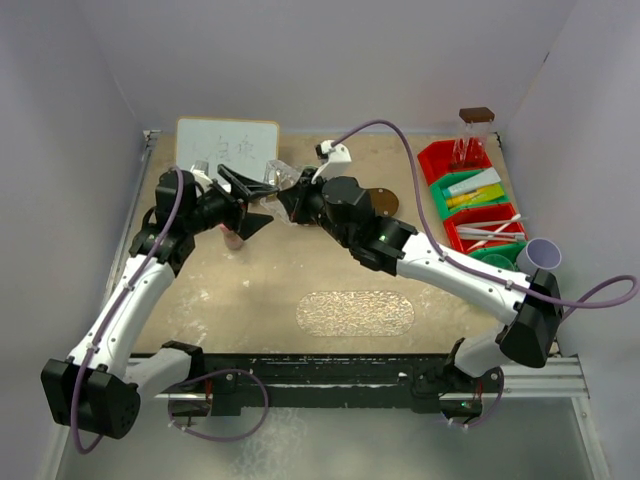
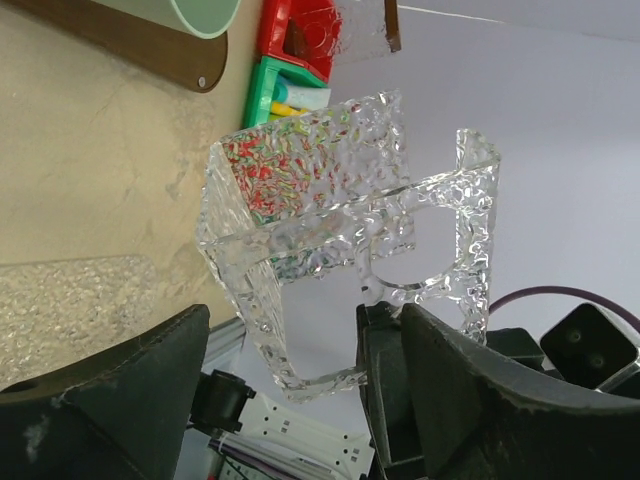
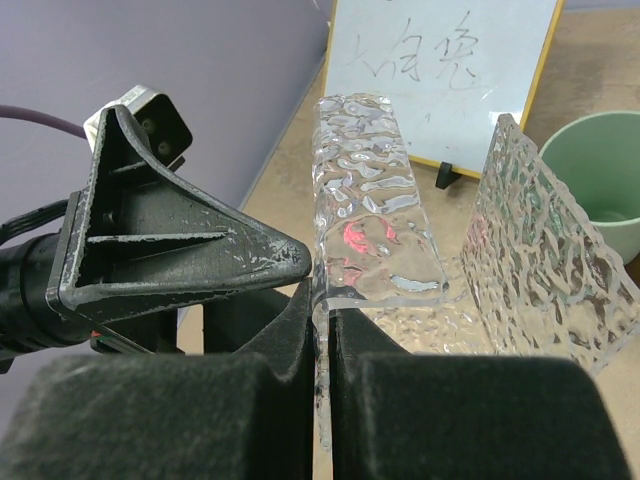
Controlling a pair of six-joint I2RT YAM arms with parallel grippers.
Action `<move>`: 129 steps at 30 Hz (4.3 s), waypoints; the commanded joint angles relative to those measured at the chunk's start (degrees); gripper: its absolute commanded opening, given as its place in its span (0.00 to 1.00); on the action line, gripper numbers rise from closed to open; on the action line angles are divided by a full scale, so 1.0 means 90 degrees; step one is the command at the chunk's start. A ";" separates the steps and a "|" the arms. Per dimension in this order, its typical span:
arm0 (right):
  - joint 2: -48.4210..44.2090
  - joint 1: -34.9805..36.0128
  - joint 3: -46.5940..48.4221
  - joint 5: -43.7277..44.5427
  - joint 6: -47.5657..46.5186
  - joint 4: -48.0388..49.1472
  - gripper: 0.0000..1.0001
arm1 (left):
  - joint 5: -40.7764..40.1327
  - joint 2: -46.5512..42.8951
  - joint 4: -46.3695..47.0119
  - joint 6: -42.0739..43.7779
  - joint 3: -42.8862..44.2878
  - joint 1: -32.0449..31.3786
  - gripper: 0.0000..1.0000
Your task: Prepare toiletry sets of a toothbrush and toothpaste on the tray
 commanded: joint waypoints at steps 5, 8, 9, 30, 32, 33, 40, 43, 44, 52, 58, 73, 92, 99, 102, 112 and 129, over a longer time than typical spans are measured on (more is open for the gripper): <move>-0.0128 0.0005 0.0344 0.0282 0.0148 0.0379 0.00 | 0.0207 -0.0073 0.0245 -0.0231 -0.0132 0.0008 0.67; -0.0151 0.0004 0.0322 0.0407 0.0288 0.0305 0.00 | 0.0246 -0.0030 0.0175 -0.0202 -0.0120 0.0011 0.59; -0.0183 -0.0011 0.0277 0.0492 0.0341 0.0316 0.00 | 0.0185 -0.0069 0.0128 -0.0186 -0.0123 0.0019 0.58; -0.0025 -0.0074 0.0430 0.0180 0.0160 0.0730 0.00 | 0.0474 0.0843 0.0334 0.0152 0.0259 -0.0082 0.45; 0.0022 -0.0082 0.0478 0.0130 0.0138 0.0713 0.00 | 0.0456 0.0913 0.0185 0.0226 0.0313 -0.0116 0.39; 0.0041 -0.0075 0.0496 0.0109 0.0140 0.0693 0.00 | 0.0469 0.0928 0.0257 0.0180 0.0288 -0.0116 0.36; 0.0232 -0.0032 0.0634 -0.0101 0.0171 0.0581 0.00 | 0.0456 0.1086 0.0399 0.0118 0.0435 -0.0128 0.24; 0.0357 0.0012 0.0814 -0.0179 0.0044 0.0372 0.01 | 0.0411 0.1169 0.0292 0.0161 0.0511 -0.0131 0.06; 0.0389 0.0017 0.0897 -0.0211 0.0021 0.0219 0.03 | 0.0368 0.1192 0.0210 0.0216 0.0552 -0.0123 0.03; -0.0148 -0.0078 0.1065 -0.0540 0.0064 -0.2748 0.60 | -0.0914 0.1678 -0.2705 0.2185 0.2032 -0.0128 0.03; -0.1332 -0.0288 0.0464 -0.1509 -0.0457 -0.4671 0.66 | -0.2207 0.1949 -0.3817 0.4171 0.2554 -0.0149 0.03; -0.0334 -0.2818 0.1921 -0.6197 -0.1509 -0.5550 0.68 | -0.4175 0.1560 -0.3756 0.8646 0.2844 -0.2616 0.03; 0.0674 -0.2711 0.0390 -0.8520 0.0549 -0.2341 0.43 | -0.4176 0.1841 -0.3532 0.9156 0.2912 -0.3239 0.03; 0.0808 -0.2574 0.0255 -0.8512 0.0425 -0.2308 0.27 | -0.4129 0.1877 -0.3568 0.9152 0.2916 -0.3235 0.03; 0.0835 -0.2572 0.0181 -0.8575 0.0393 -0.2272 0.23 | -0.4160 0.1878 -0.3585 0.9108 0.2949 -0.3234 0.03; 0.0816 -0.2573 0.0003 -0.8794 0.0009 -0.2735 0.14 | -0.4134 0.2014 -0.3622 0.9029 0.3050 -0.3231 0.03; -0.0675 -0.5381 -0.1823 -0.7242 0.0425 -0.2074 0.00 | -0.2928 0.1537 -0.3240 0.7127 0.3621 -0.2034 0.79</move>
